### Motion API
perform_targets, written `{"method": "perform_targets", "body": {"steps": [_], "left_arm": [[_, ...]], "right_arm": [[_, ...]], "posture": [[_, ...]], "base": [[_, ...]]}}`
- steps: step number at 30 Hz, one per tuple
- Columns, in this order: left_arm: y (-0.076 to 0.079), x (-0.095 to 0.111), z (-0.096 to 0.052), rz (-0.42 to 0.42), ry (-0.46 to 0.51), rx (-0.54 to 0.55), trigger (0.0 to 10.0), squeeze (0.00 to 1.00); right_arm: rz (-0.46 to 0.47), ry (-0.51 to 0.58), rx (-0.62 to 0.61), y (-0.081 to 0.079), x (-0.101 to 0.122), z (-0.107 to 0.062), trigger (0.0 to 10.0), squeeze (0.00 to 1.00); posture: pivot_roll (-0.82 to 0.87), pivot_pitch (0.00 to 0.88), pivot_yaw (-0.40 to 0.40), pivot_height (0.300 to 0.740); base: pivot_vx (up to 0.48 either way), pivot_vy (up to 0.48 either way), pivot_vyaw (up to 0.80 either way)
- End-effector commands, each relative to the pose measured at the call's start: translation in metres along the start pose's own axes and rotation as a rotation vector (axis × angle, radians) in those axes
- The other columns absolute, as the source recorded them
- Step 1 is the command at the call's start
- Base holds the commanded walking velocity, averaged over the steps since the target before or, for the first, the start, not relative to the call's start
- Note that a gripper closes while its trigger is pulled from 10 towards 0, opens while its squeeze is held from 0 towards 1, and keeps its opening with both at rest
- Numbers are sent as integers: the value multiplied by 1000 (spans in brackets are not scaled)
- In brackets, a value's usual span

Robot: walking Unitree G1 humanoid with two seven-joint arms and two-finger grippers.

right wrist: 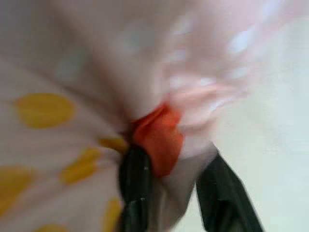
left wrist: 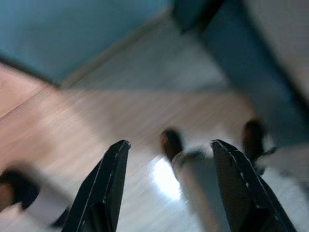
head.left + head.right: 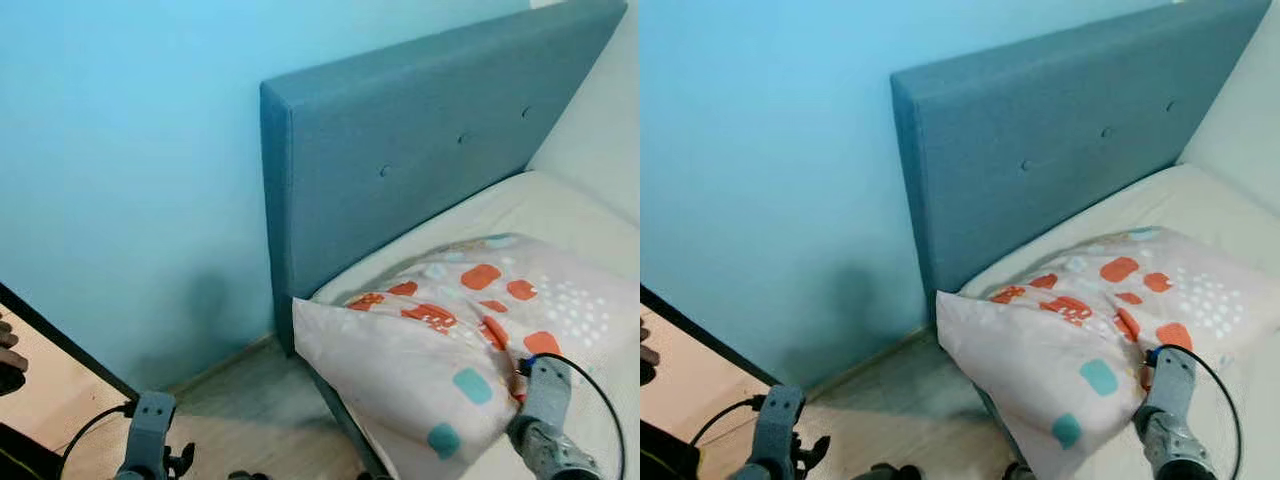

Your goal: Clean up the room

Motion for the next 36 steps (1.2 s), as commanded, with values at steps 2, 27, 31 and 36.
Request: {"method": "perform_targets", "body": {"steps": [2, 27, 31, 36], "left_arm": [[9, 2, 2, -56, 5, -59, 10000, 0], [103, 138, -23, -223, 381, -872, 10000, 0], [133, 163, -41, -232, 453, -1022, 10000, 0], [158, 186, -33, -188, 534, -945, 10000, 0]], "right_arm": [[-62, -12, -103, 30, -2, -1, 10000, 1000], [72, 211, -7, -5, 68, -6, 10000, 0], [57, 199, 17, -16, 65, -6, 10000, 0], [56, 191, 42, -28, 60, -5, 10000, 0]], "posture": [[22, 113, -17, 740], [-16, 78, -36, 740], [-21, 70, -38, 740], [-24, 63, -29, 740]], "base": [[0, 0, 0], [0, 0, -370], [0, 0, -775], [0, 0, -769]]}}
Point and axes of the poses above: a point about 5 cm out from each wrist's last joint towards the gripper, its own z axis pointing out of the wrist towards the gripper, its own x axis along the axis of the wrist's last joint, y = z × x, the point moved 6 cm from there along z, pointing out of the wrist towards the gripper, and after that the axes turned 3 degrees about -z, right-handed, at the moved point
